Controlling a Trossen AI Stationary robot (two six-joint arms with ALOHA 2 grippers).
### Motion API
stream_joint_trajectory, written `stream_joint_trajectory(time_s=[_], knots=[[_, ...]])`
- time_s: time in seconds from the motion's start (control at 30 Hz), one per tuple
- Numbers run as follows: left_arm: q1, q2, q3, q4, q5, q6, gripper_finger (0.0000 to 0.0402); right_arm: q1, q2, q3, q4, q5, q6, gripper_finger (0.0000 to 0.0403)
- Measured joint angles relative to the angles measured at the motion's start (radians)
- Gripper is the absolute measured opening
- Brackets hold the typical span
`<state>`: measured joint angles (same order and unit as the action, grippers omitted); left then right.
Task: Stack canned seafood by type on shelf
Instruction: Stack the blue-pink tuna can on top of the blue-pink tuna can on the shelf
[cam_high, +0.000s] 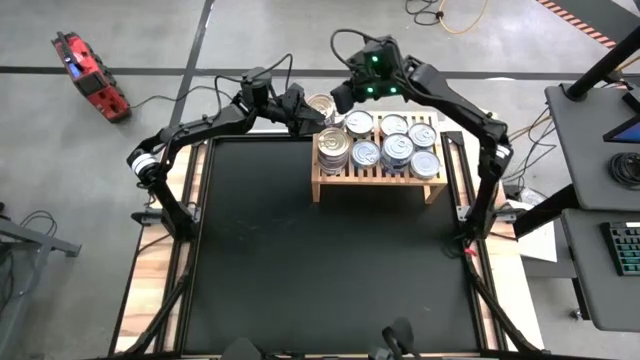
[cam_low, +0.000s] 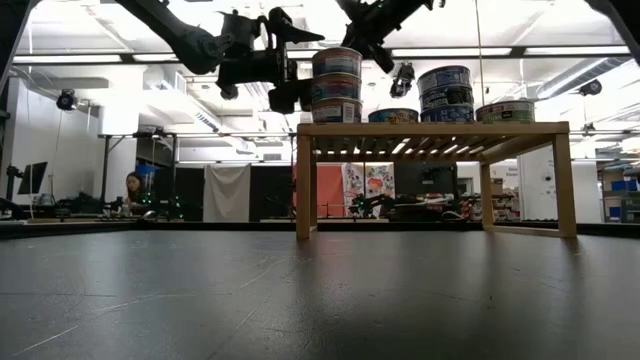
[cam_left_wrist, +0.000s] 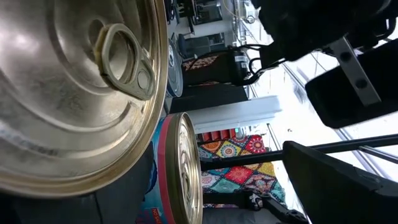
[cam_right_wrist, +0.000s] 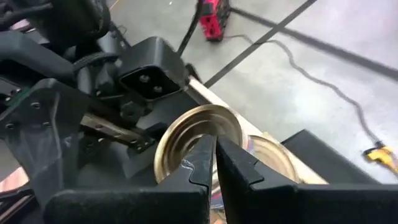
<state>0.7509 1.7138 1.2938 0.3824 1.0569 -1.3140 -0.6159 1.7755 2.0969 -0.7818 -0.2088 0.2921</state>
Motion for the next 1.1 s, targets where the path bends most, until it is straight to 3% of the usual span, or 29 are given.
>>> stream_joint_trajectory(time_s=[0.23, 1.1], knots=[[0.0, 0.0, 0.0, 0.0, 0.0, 0.004, 0.0341, 0.0, 0.059, 0.057, -0.033, -0.061, 0.022, 0.0013], [0.0, 0.0, 0.0, 0.002, -0.003, 0.015, 0.0341, 0.002, 0.093, 0.045, -0.054, -0.052, -0.032, 0.0013]])
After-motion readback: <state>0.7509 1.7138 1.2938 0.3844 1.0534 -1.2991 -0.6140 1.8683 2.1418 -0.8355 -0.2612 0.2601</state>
